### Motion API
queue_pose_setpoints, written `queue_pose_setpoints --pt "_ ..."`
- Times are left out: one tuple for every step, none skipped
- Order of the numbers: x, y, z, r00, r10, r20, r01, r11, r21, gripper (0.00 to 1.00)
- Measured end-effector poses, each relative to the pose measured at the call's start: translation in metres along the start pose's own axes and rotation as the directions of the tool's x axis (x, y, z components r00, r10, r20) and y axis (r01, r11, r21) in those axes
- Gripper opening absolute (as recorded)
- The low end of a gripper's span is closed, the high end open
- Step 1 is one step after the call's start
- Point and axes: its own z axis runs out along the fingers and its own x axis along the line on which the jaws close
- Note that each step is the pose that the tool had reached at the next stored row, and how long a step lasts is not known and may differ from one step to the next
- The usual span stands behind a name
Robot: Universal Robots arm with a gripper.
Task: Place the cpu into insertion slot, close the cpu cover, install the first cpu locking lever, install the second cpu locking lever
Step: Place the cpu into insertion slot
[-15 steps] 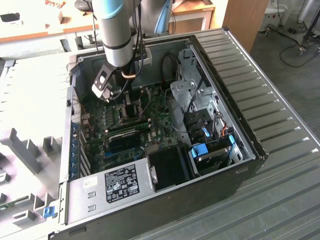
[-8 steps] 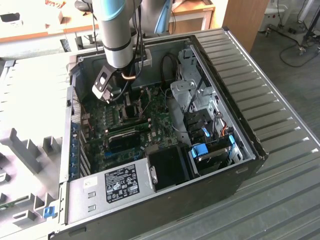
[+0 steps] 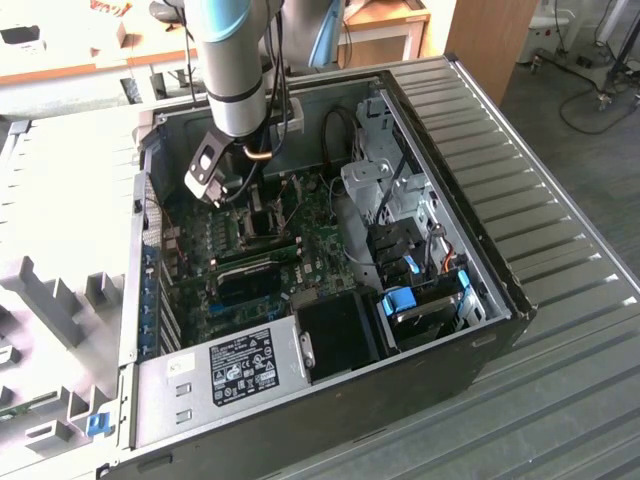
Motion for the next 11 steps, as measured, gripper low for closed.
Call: queue_pose_setpoints --pt "0.0000 0.0000 0.0000 1.0000 -0.001 -0.0001 0.001 1.0000 0.0000 0.54" --pt "0.0000 0.0000 0.0000 1.0000 -0.001 0.0000 0.001 1.0000 0.0001 0.54" --pt "0.0000 0.0000 0.0000 1.0000 -0.001 0.0000 0.001 1.0000 0.0001 0.54" --pt "0.0000 0.0000 0.0000 1.0000 -0.001 -0.0001 0.001 1.0000 0.0001 0.54" --pt "0.0000 0.0000 0.0000 1.0000 -0.001 -0.0001 0.001 1.0000 0.0000 0.54" --pt "0.0001 0.0000 0.0000 1.0000 -0.002 -0.0001 0.002 1.0000 0.0000 0.54" --pt "0.0004 0.0000 0.0000 1.0000 -0.001 0.0000 0.001 1.0000 0.0001 0.54" --pt "0.0007 0.0000 0.0000 1.0000 -0.001 -0.0001 0.001 1.0000 0.0000 0.54" --pt "0.0009 0.0000 0.0000 1.0000 -0.001 0.0000 0.001 1.0000 0.0001 0.54" --pt "0.0012 0.0000 0.0000 1.0000 -0.001 0.0000 0.001 1.0000 0.0001 0.54" --pt "0.0013 0.0000 0.0000 1.0000 -0.001 0.0000 0.001 1.0000 0.0001 0.54"
